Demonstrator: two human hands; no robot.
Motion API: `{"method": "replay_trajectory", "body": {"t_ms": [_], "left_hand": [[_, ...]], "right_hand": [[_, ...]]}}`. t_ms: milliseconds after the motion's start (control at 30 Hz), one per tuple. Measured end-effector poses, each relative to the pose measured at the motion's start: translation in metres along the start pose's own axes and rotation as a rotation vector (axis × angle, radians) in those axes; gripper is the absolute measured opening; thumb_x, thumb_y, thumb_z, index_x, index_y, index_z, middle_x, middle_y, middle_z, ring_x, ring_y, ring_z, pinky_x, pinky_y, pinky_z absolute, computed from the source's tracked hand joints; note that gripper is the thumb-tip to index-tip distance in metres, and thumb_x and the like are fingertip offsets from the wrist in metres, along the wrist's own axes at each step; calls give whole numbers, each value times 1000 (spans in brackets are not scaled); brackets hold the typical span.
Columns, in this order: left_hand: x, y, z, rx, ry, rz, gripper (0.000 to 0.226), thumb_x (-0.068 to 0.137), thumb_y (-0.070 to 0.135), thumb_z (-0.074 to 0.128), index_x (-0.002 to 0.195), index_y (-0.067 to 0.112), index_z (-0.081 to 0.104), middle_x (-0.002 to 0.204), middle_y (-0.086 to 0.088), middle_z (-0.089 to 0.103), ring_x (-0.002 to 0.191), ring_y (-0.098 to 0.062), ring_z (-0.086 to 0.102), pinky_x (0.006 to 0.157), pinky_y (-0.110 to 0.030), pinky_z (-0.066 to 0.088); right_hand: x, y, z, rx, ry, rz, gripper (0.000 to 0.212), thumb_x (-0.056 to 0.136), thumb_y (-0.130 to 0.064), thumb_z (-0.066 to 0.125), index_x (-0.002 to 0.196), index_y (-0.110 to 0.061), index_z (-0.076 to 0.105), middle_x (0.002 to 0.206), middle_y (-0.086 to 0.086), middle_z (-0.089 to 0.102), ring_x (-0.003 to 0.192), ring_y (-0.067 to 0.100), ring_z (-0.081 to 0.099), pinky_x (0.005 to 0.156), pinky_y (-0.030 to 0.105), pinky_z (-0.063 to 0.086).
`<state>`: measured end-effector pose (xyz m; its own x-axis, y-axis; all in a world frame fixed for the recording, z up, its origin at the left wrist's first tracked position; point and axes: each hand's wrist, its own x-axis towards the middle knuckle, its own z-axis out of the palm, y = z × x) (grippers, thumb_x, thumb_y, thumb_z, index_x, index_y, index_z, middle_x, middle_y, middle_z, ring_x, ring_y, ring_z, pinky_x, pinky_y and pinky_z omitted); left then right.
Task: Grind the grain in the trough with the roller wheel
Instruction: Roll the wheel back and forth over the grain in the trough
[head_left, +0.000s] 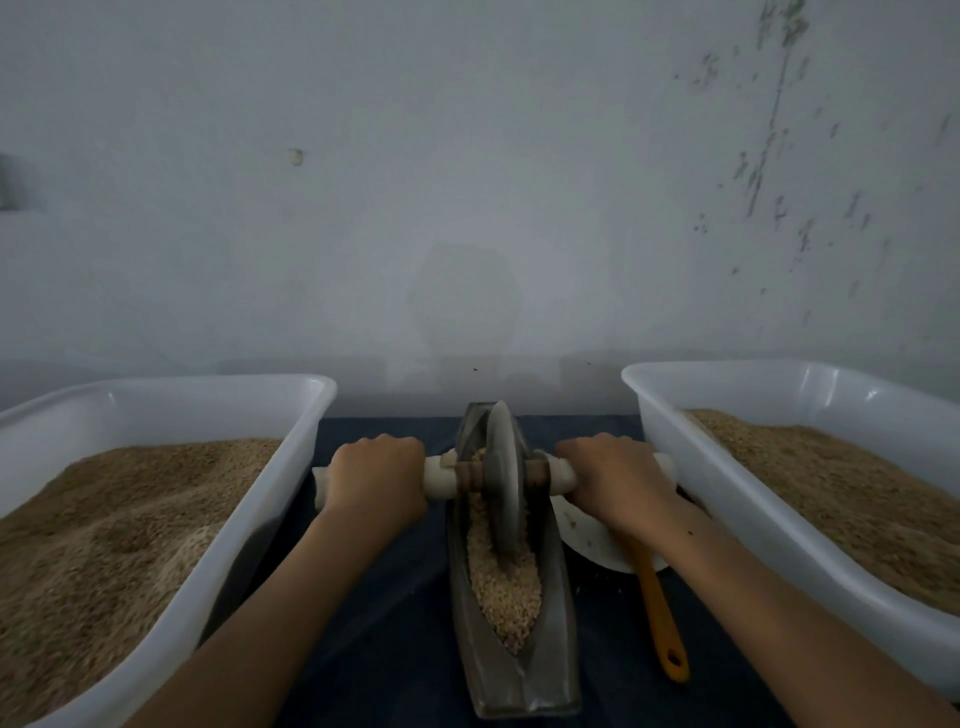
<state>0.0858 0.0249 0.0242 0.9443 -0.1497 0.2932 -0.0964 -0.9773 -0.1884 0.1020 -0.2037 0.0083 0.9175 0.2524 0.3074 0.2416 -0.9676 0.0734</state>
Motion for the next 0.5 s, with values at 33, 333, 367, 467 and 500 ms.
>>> {"method": "replay_trajectory", "body": {"t_ms": [33, 333, 367, 467, 500], "left_hand": [[0, 0, 0, 0, -4, 3, 21, 87, 33, 57, 103, 21, 56, 98, 0, 62, 90, -18, 60, 71, -29, 43], [-2, -7, -6, -27, -176, 70, 26, 81, 34, 61, 100, 16, 58, 87, 2, 58, 77, -16, 54, 68, -27, 41], [-2, -7, -6, -29, -172, 73, 24, 81, 33, 61, 98, 17, 58, 80, 4, 54, 73, -15, 51, 67, -27, 41], [1, -6, -5, -37, -143, 55, 19, 83, 32, 59, 95, 18, 57, 73, 6, 47, 72, -14, 50, 67, -28, 41], [1, -5, -4, -37, -123, 45, 19, 84, 32, 59, 96, 18, 58, 75, 5, 49, 72, -14, 50, 66, -27, 41]], "right_hand": [[0, 0, -1, 2, -3, 1, 5, 88, -25, 52, 86, -23, 57, 86, -3, 64, 77, 19, 60, 63, 31, 43], [-4, 1, -27, 60, -379, -40, 14, 81, -28, 68, 92, -27, 60, 85, -3, 63, 79, 15, 61, 63, 27, 44], [-5, 1, -27, 61, -382, -30, 15, 81, -28, 68, 95, -27, 62, 87, -2, 65, 80, 16, 61, 64, 27, 45], [-3, 0, -21, 38, -325, -14, 10, 82, -28, 65, 91, -23, 63, 89, -1, 66, 81, 17, 62, 66, 29, 47], [-3, 0, -19, 25, -271, -16, 3, 83, -27, 62, 84, -25, 60, 87, -1, 66, 80, 17, 62, 64, 29, 46]]}}
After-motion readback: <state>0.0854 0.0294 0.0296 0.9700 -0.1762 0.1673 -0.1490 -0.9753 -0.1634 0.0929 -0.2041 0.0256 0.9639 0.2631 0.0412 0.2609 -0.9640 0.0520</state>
